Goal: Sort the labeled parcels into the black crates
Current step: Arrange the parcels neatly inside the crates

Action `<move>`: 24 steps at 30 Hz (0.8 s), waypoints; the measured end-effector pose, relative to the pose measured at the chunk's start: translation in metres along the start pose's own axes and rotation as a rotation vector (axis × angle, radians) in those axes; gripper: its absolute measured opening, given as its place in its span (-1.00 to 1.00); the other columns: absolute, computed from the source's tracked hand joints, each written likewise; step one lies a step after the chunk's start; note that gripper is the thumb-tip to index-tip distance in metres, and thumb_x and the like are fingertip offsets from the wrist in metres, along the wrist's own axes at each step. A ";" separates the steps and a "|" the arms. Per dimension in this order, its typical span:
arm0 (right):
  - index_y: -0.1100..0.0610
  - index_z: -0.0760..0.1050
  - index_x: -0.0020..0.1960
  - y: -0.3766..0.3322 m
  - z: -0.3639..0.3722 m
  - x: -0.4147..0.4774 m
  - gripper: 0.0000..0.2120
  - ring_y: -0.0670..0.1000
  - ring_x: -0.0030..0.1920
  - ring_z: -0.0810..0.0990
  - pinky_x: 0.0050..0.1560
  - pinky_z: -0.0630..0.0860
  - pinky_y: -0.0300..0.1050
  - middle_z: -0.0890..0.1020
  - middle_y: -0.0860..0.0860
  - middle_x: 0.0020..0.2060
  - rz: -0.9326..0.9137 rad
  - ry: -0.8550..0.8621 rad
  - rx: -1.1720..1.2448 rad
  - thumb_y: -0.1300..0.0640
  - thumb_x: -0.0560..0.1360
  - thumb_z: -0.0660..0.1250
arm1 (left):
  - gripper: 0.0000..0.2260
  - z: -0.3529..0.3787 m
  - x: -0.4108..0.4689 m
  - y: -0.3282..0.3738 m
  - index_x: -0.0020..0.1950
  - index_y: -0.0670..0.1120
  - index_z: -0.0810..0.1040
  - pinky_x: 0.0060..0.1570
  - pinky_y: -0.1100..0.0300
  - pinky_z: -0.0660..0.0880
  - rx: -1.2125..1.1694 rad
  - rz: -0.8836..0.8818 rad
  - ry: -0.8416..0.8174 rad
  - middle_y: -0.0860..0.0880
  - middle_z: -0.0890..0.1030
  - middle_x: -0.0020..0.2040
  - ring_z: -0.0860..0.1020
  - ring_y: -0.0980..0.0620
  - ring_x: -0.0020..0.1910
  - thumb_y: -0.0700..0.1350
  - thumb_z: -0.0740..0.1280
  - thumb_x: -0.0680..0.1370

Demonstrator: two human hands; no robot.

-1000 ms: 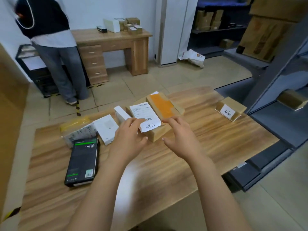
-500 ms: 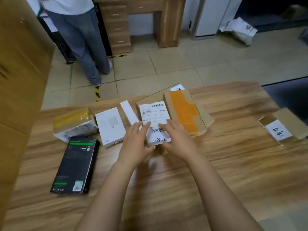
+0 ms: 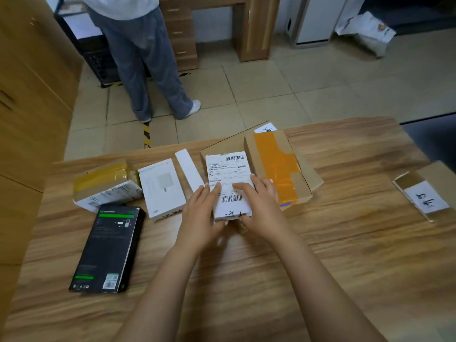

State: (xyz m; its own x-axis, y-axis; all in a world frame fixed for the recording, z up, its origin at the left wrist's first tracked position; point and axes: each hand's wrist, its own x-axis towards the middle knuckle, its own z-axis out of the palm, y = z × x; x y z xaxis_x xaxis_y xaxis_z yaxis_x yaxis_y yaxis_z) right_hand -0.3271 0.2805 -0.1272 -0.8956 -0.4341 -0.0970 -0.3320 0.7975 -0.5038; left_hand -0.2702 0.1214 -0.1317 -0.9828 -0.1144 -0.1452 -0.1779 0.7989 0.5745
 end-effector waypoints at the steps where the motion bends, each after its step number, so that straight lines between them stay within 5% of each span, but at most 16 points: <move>1: -0.05 0.34 0.41 -0.001 0.001 -0.001 -0.36 0.11 0.52 -0.04 0.47 -0.25 -0.04 0.15 0.10 0.52 0.006 0.013 0.019 0.21 0.39 0.42 | -0.21 0.000 -0.002 -0.001 0.56 0.11 0.07 0.46 0.07 0.02 -0.016 0.004 0.005 0.08 0.13 0.57 -0.01 0.03 0.56 -0.02 0.46 0.46; 4: -0.08 0.43 0.31 -0.007 0.004 -0.007 -0.45 0.11 0.51 0.00 0.49 -0.06 0.03 0.16 0.07 0.52 0.009 0.047 0.121 0.27 0.39 0.42 | -0.21 -0.002 -0.006 -0.008 0.56 0.07 0.13 0.47 0.04 0.06 -0.078 0.038 0.033 0.08 0.18 0.55 0.04 0.02 0.56 -0.07 0.48 0.44; 6: -0.10 0.46 0.27 -0.016 0.000 -0.014 -0.49 0.04 0.52 0.03 0.42 0.09 -0.09 0.10 0.02 0.54 0.009 0.063 0.204 0.31 0.42 0.39 | -0.22 -0.006 -0.010 -0.012 0.56 0.07 0.17 0.48 0.07 0.14 -0.135 0.080 0.084 0.07 0.20 0.55 0.07 0.09 0.54 -0.11 0.49 0.44; 9: -0.10 0.47 0.28 -0.034 -0.011 -0.024 -0.50 -0.03 0.53 0.05 0.31 0.11 -0.26 0.07 -0.02 0.56 -0.005 0.123 0.278 0.33 0.44 0.38 | -0.22 -0.022 -0.018 -0.012 0.54 0.15 0.15 0.27 0.36 0.22 -0.215 0.136 0.139 0.07 0.13 0.57 0.04 0.39 0.42 -0.20 0.48 0.45; 13: -0.07 0.48 0.32 -0.061 -0.021 -0.045 -0.45 -0.03 0.53 0.08 0.37 0.18 -0.20 0.07 0.01 0.57 -0.067 0.288 0.313 0.33 0.41 0.42 | -0.20 -0.056 -0.036 -0.005 0.50 0.25 0.13 0.19 0.31 0.37 -0.281 0.247 0.186 0.14 0.06 0.57 0.05 0.48 0.40 -0.25 0.46 0.45; 15: -0.07 0.46 0.34 -0.078 -0.030 -0.059 -0.42 -0.13 0.52 0.04 0.38 0.16 -0.25 0.04 0.03 0.58 -0.076 0.373 0.306 0.31 0.39 0.43 | -0.19 -0.075 -0.046 0.001 0.50 0.24 0.12 0.10 0.46 0.29 -0.252 0.322 0.210 0.13 0.05 0.58 0.00 0.60 0.32 -0.27 0.46 0.44; 20: -0.07 0.42 0.39 -0.123 -0.065 -0.104 -0.36 -0.20 0.44 0.10 0.38 0.18 -0.25 0.08 0.02 0.57 -0.083 0.586 0.262 0.34 0.39 0.40 | -0.16 -0.117 -0.073 0.023 0.51 0.23 0.09 0.04 0.72 0.13 -0.232 0.549 0.261 0.14 0.03 0.57 0.00 0.60 0.32 -0.27 0.46 0.44; 24: -0.04 0.40 0.41 -0.149 -0.092 -0.149 -0.35 -0.15 0.50 0.09 0.43 0.23 -0.12 0.09 0.02 0.57 -0.087 0.748 0.182 0.36 0.38 0.40 | -0.20 -0.139 -0.098 0.048 0.53 0.17 0.14 0.21 0.57 0.22 -0.267 0.744 0.308 0.10 0.04 0.59 0.02 0.51 0.40 -0.29 0.44 0.45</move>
State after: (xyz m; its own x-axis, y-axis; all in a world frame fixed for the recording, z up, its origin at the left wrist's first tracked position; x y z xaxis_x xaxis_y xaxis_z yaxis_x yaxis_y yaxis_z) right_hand -0.1717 0.2644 0.0411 -0.8517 -0.0424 0.5224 -0.4148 0.6638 -0.6224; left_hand -0.1890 0.0886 0.0224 -0.8112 0.1988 0.5499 0.5527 0.5678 0.6101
